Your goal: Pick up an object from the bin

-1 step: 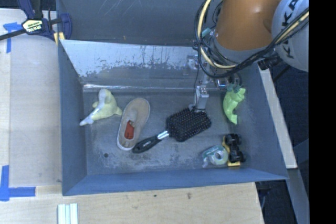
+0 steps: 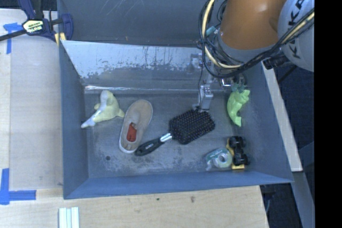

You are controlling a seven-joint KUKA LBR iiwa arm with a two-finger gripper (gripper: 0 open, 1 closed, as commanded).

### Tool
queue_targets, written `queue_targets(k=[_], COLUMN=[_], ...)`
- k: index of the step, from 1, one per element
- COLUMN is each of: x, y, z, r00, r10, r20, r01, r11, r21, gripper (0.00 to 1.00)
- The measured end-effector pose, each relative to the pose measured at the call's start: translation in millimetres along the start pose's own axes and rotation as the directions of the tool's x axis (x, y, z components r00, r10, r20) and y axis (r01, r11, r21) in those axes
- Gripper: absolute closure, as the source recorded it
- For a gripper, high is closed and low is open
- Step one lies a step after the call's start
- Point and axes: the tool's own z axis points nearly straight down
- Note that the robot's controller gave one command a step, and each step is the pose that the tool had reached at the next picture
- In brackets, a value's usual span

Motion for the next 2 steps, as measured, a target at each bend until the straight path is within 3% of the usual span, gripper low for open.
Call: queue_targets(k=[1, 2], x=[7.7, 32.6], y=[-12.1, -39.2], z=[49.1, 76.4], r00=[1.0, 0.989], r10=[-0.021, -0.148], r20=[0.005, -0.003], r01=[0.021, 0.148], r11=[1.0, 0.989], r21=[0.0, -0.001], gripper=[0.0, 0.0])
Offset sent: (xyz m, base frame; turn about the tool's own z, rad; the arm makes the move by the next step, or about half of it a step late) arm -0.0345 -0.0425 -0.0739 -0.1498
